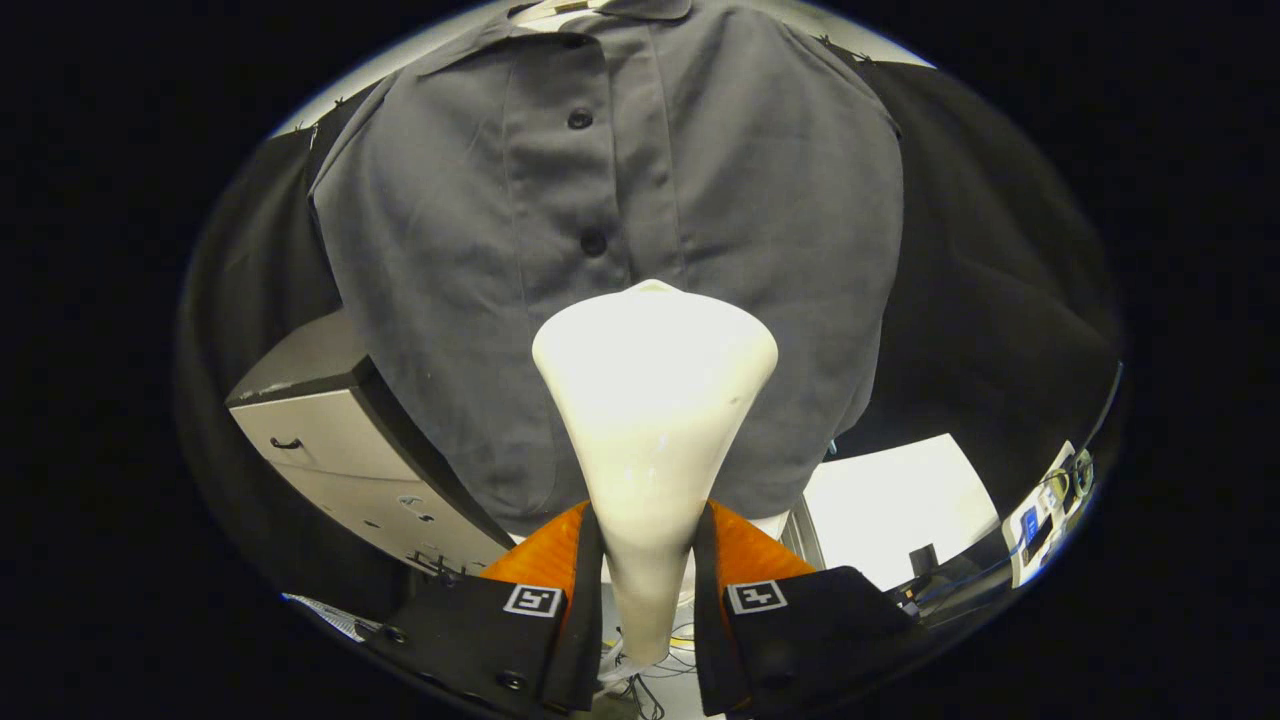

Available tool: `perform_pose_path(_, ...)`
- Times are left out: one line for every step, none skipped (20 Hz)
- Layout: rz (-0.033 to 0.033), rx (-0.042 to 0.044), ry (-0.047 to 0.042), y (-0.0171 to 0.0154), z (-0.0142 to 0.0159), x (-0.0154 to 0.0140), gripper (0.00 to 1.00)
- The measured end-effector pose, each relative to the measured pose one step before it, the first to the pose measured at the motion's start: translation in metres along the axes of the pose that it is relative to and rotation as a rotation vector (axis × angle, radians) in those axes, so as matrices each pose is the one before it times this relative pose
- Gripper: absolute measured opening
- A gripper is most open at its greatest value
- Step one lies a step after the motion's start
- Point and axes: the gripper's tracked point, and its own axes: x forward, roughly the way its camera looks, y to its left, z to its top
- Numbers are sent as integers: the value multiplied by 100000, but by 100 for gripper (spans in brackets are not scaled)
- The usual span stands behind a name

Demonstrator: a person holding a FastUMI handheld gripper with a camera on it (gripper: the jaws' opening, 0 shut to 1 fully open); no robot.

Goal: Iron the clothes twice with a garment steamer, once on the left side and once on the right side.

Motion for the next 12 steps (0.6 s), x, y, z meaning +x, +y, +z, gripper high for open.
perform_pose_path(74,-80,-2082,25,1134,-574,46)
perform_pose_path(-8,-680,-1791,-23,1067,-695,46)
perform_pose_path(144,-816,-2150,60,1282,-617,46)
perform_pose_path(-66,-293,-1780,-97,1062,-557,46)
perform_pose_path(59,-386,-1396,42,1062,-435,46)
perform_pose_path(26,78,-1794,11,1029,-495,46)
perform_pose_path(-51,226,-1966,-21,1103,-565,46)
perform_pose_path(147,-1,-1856,130,1238,-383,46)
perform_pose_path(-77,16,-2042,6,1277,-457,46)
perform_pose_path(94,-169,-1548,-59,1191,-348,46)
perform_pose_path(-135,469,-1153,-183,917,-349,46)
perform_pose_path(35,138,-1793,-86,1277,-244,46)
